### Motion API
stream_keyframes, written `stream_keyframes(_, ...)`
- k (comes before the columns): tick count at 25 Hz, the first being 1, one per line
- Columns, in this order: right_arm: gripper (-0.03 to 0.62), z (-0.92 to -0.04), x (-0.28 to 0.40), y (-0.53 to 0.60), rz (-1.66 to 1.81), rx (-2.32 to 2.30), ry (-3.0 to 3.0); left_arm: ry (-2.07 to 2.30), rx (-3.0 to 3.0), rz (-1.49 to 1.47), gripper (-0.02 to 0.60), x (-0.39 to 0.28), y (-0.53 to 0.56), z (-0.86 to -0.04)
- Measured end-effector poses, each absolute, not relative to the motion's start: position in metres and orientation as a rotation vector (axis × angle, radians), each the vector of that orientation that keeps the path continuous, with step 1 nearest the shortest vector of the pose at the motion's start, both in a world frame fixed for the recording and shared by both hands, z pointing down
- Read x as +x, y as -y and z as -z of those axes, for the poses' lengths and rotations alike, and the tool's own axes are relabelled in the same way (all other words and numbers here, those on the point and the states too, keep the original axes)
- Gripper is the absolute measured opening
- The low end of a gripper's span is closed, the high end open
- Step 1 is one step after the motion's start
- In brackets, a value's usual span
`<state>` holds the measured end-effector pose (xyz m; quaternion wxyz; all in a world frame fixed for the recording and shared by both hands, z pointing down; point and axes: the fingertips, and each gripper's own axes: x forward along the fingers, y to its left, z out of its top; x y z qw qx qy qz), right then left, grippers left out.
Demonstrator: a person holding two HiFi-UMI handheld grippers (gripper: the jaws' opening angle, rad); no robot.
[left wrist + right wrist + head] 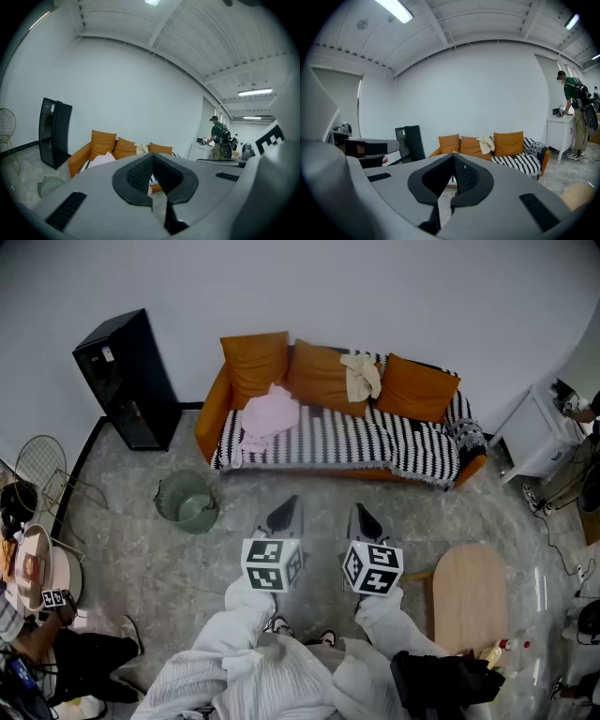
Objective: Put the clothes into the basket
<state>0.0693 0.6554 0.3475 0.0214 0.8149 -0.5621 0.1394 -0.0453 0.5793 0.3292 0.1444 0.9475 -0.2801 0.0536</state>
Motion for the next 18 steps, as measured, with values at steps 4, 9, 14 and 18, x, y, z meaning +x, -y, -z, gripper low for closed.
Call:
stream_keyframes(4, 0.023, -0.346, 0.066, -0.647, -0.426, 2.525, 1.735, 0.806, 2.732, -0.155, 0.0, -0.05, -0.57, -0.329)
stream_keyframes(9, 0.025, -0.347, 0.057, -0.636, -0.422, 2.544, 1.758, 0.801, 2.726, -0.159, 0.0, -0.059, -0.558, -0.335)
stream_keyframes(14, 0.025, -0.352, 0.047, -0.615, -0.448, 2.568, 1.739, 0.798, 2.735, -0.161, 0.0, -0.073, -0.537, -0.34)
stream_keyframes(18, 0.025, -0.36, 0.037, -0.598, -0.475, 2.585, 1.718, 0.8, 2.725, -0.18, 0.0, -0.089, -0.519, -0.346)
